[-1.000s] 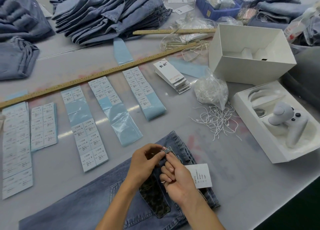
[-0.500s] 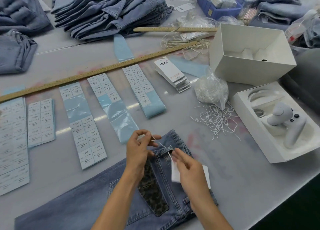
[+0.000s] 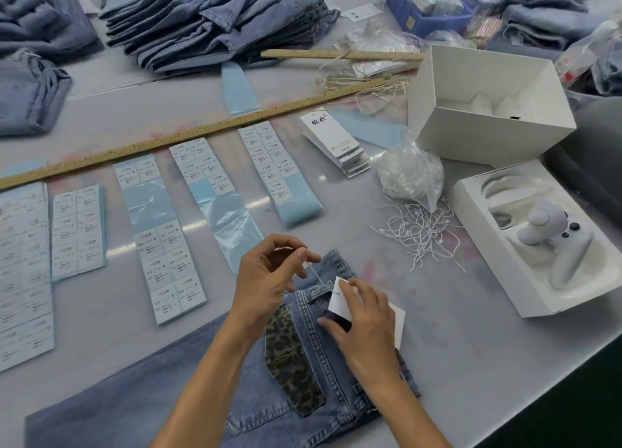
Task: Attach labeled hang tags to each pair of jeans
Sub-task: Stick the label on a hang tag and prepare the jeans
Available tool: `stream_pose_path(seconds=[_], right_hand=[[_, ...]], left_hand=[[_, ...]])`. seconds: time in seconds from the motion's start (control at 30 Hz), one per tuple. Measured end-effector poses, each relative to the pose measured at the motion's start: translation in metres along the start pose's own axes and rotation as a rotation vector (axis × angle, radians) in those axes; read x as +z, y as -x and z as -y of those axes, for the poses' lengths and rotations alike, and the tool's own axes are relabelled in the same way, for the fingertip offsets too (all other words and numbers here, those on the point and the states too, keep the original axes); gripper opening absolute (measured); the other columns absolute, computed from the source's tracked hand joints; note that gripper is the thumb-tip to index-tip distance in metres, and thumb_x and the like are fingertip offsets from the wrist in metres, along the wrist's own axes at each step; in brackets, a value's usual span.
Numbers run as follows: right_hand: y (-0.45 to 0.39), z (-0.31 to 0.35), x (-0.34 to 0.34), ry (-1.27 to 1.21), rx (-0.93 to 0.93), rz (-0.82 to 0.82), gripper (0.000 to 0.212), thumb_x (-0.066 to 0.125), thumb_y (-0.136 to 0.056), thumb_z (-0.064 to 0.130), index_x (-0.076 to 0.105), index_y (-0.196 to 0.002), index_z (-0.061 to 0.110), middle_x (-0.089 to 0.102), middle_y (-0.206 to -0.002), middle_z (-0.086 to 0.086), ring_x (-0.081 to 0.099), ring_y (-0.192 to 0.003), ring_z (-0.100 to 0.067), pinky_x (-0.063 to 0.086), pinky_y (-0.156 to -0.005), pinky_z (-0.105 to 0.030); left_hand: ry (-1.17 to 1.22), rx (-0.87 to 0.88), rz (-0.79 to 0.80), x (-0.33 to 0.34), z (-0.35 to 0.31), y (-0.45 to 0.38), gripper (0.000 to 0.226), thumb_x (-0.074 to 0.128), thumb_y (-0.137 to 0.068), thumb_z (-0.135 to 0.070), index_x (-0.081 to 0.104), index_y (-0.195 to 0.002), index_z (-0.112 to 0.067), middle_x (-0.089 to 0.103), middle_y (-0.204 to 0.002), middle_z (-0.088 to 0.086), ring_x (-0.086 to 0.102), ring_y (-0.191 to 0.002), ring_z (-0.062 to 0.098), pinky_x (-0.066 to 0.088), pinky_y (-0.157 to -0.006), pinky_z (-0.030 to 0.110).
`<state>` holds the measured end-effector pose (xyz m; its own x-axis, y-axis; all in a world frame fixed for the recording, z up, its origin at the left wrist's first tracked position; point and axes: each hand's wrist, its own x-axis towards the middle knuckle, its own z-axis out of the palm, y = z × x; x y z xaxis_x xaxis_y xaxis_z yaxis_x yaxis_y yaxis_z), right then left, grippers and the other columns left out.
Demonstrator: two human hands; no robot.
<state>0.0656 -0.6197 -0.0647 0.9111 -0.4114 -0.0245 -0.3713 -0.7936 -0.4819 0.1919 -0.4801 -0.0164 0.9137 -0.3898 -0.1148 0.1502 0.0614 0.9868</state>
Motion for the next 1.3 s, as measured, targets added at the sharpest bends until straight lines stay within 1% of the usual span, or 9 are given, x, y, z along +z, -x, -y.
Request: stream_pose_path(seconds=[0.13,0.23,0.3,0.4,0.53,0.8,0.97,1.2,1.3], right_hand=[[-0.01,-0.002,-0.028,-0.059,-0.049,-0.012,0.033,0.077,-0.086,0.009,0.074,-0.116,0.02,0.075,-0.103,0.001,0.068,-0.095,-0.023,0.055,-0.086,-0.042],[-0.02,-0.01,-0.061,0.0,-0.075,0.071,0.014,0.071,-0.093,0.026,0.074,-0.101,0.037,0.074,-0.079,0.013,0.065,-0.067,-0.008,0.05,-0.062,-0.023],[-0.03,-0.01,-0.071,-0.285,0.064,0.316,0.018,0.07,-0.094,0.03,0.069,-0.097,0.048,0.074,-0.086,0.023,0.069,-0.074,0.0,0.048,-0.06,-0.013],[-0.037,-0.009,-0.059,-0.516,0.183,0.455,0.029,0.073,-0.091,0.026,0.063,-0.113,0.043,0.075,-0.092,0.01,0.071,-0.081,-0.006,0.058,-0.072,-0.03],[-0.024,-0.016,-0.03,-0.092,-0.058,0.193,0.05,0.075,-0.089,0.028,0.052,-0.134,0.034,0.05,-0.117,0.017,0.049,-0.107,-0.007,0.044,-0.091,-0.028],[-0.004,-0.016,0.007,-0.243,-0.037,0.051,0.017,0.073,-0.092,0.014,0.068,-0.107,0.01,0.061,-0.1,0.002,0.057,-0.095,-0.019,0.05,-0.08,-0.031],[-0.011,-0.012,0.012,-0.241,-0.083,-0.037,0.004,0.071,-0.092,0.01,0.07,-0.095,0.011,0.062,-0.091,0.004,0.057,-0.086,-0.017,0.047,-0.074,-0.031],[-0.008,-0.01,0.008,-0.817,0.292,0.033,0.013,0.072,-0.092,0.016,0.075,-0.089,0.029,0.074,-0.088,0.006,0.068,-0.082,-0.01,0.053,-0.072,-0.02],[-0.006,-0.007,0.007,-0.874,0.34,0.035,0.013,0.072,-0.093,0.018,0.076,-0.089,0.03,0.074,-0.087,0.005,0.068,-0.081,-0.01,0.053,-0.071,-0.021]], left_hand=[[-0.044,0.013,-0.055,0.002,-0.001,-0.001,0.007,0.069,-0.095,-0.007,0.073,-0.096,-0.013,0.075,-0.081,0.006,0.063,-0.066,0.017,0.052,-0.054,0.026],[-0.067,0.0,-0.039,-0.001,-0.002,-0.002,0.011,0.068,-0.095,-0.005,0.073,-0.098,-0.014,0.074,-0.084,0.005,0.065,-0.072,0.017,0.054,-0.058,0.026],[-0.088,0.004,-0.02,-0.001,-0.003,-0.002,0.01,0.067,-0.096,-0.007,0.073,-0.098,-0.015,0.076,-0.089,0.002,0.067,-0.077,0.017,0.054,-0.059,0.026],[-0.075,0.024,0.013,0.002,-0.004,-0.003,0.006,0.065,-0.098,-0.008,0.069,-0.099,-0.012,0.077,-0.102,0.0,0.068,-0.08,0.017,0.051,-0.053,0.026],[-0.045,0.032,0.039,0.004,-0.002,-0.002,0.007,0.069,-0.095,-0.007,0.072,-0.096,-0.013,0.077,-0.086,0.006,0.065,-0.066,0.015,0.049,-0.053,0.021],[-0.248,0.008,0.061,0.003,0.007,0.002,0.015,0.074,-0.092,-0.012,0.079,-0.093,-0.026,0.076,-0.089,-0.01,0.065,-0.076,0.005,0.051,-0.061,0.023],[-0.328,-0.035,0.123,0.008,0.021,0.007,0.015,0.074,-0.092,-0.011,0.078,-0.092,-0.025,0.075,-0.084,-0.01,0.064,-0.071,0.005,0.047,-0.059,0.017],[-0.561,-0.033,0.144,0.014,0.042,0.016,0.016,0.072,-0.093,-0.009,0.078,-0.097,-0.024,0.07,-0.091,-0.022,0.063,-0.085,-0.003,0.046,-0.075,0.009],[-0.587,-0.021,0.179,0.015,0.045,0.019,0.018,0.071,-0.094,-0.012,0.073,-0.1,-0.029,0.07,-0.09,-0.02,0.062,-0.085,0.001,0.048,-0.074,0.013]])
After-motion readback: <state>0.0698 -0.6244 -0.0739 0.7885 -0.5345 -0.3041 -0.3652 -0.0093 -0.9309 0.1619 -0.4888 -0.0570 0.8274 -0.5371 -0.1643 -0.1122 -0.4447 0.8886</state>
